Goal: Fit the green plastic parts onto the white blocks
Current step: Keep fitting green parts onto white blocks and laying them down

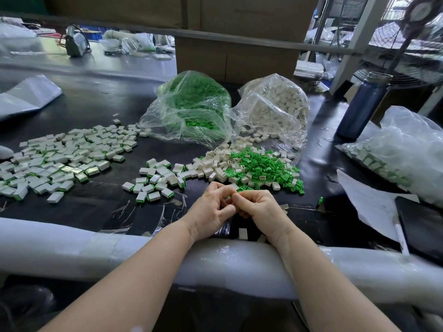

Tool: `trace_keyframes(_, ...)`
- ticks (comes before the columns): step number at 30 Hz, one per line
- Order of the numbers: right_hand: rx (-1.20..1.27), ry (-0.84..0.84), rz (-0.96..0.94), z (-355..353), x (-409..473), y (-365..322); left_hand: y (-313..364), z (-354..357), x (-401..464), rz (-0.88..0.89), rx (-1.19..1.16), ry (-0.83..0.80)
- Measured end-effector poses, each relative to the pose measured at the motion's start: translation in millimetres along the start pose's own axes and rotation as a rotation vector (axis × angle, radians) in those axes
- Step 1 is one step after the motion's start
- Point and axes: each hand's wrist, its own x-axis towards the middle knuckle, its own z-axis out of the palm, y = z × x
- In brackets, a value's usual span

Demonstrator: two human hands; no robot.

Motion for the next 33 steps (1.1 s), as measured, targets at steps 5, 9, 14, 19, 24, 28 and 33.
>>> trace_keyframes(5, 0.017, 0.006, 0.001, -1.1, 0.0, 0.9, 0.6, 0.0, -0.6, -0.001, -0.014, -0.017)
trace_keyframes(9, 0.031, 0.006, 0.001, -1.8, 0.2, 1.8, 1.1, 0.0, -0.9, -0.011, -0.024, -0.029)
trace_keyframes(14, 0.032, 0.005, 0.008, -1.8, 0.2, 1.9, 1.9, 0.3, -0.5, -0.013, -0.015, -0.029)
trace_keyframes(19, 0.014, 0.010, 0.014, -1.8, 0.3, 1.9, 2.8, 0.8, -0.5, -0.002, -0.008, -0.020)
trace_keyframes(24, 0.017, 0.010, 0.019, -1.9, -0.2, 0.7, 3.7, 0.7, -0.9, 0.000, -0.004, -0.025)
trace_keyframes(28, 0.044, 0.018, 0.005, 1.5, -0.6, -0.8, 4.3, -0.1, -0.6, 0.003, -0.013, -0.003)
trace_keyframes(33, -0.003, 0.069, -0.026, 3.9, -1.0, -3.5, 3.8, -1.6, -0.6, -0.010, -0.045, 0.070)
